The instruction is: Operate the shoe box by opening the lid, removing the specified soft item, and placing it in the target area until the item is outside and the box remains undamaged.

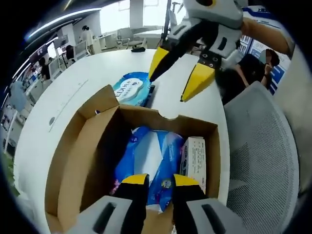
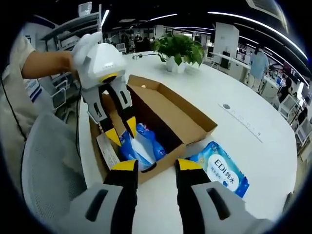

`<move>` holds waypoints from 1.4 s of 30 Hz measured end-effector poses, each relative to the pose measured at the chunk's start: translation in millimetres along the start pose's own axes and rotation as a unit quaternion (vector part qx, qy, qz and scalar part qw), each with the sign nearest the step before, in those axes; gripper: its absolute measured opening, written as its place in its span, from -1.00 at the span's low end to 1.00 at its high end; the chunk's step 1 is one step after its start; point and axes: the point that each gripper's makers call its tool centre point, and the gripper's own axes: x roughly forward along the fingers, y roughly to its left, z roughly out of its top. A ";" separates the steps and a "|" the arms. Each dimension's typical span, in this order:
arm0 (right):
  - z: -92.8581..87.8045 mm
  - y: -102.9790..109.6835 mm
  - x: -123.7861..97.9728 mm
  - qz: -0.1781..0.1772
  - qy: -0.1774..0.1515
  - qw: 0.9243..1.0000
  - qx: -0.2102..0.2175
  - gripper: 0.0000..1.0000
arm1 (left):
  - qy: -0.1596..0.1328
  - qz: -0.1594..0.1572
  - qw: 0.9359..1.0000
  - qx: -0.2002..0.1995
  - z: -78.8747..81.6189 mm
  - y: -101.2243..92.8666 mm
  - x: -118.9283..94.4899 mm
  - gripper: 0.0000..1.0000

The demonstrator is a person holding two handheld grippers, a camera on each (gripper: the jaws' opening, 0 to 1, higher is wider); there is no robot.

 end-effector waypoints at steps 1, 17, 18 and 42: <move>-0.3 0.7 3.9 0.003 0.002 1.000 -0.003 -0.45 | 0.004 0.002 1.000 0.013 -1.1 1.2 1.2 -0.64; 1.5 5.0 49.3 0.035 0.026 0.998 -0.037 -0.52 | -0.011 -0.016 0.999 0.042 -3.6 -2.0 13.8 -0.94; 3.0 4.0 52.5 0.035 0.026 0.998 -0.038 -0.52 | -0.015 -0.018 0.999 0.038 -3.1 -2.7 14.0 -0.97; 3.9 -3.3 106.7 0.020 0.090 0.992 -0.090 -0.97 | -0.047 -0.018 0.999 -0.022 -3.0 -0.7 8.6 -1.00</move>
